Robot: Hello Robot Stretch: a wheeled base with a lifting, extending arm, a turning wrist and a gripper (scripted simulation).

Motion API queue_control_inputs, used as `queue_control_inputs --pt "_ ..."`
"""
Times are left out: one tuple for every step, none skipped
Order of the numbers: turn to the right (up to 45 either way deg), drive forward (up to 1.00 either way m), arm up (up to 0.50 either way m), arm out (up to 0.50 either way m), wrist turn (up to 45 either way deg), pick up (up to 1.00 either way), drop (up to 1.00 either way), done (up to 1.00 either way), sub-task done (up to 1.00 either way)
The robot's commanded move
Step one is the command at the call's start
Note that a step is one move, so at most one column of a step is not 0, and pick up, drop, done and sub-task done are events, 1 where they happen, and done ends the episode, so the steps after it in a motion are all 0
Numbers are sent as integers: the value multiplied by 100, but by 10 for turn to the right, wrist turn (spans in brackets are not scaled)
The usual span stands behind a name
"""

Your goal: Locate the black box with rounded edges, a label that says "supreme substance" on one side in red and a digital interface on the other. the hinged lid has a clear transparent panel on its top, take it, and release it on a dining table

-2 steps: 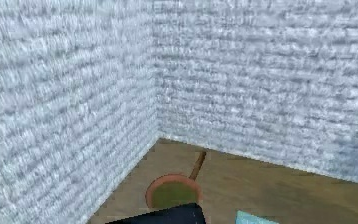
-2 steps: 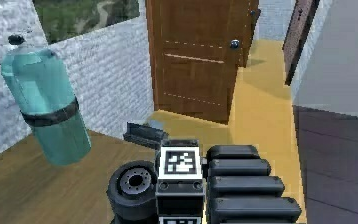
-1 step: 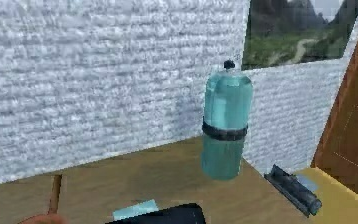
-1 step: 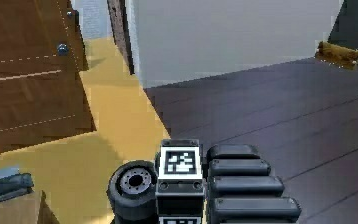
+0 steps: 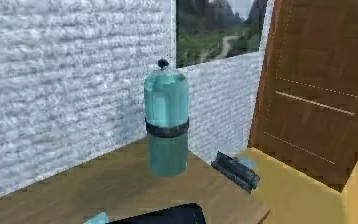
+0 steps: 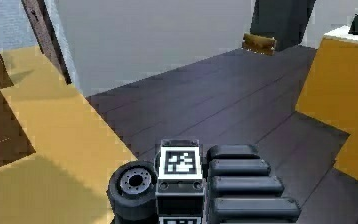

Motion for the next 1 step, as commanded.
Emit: queue_control_inputs --pt "-450 0 0 0 0 0 0 0 0"
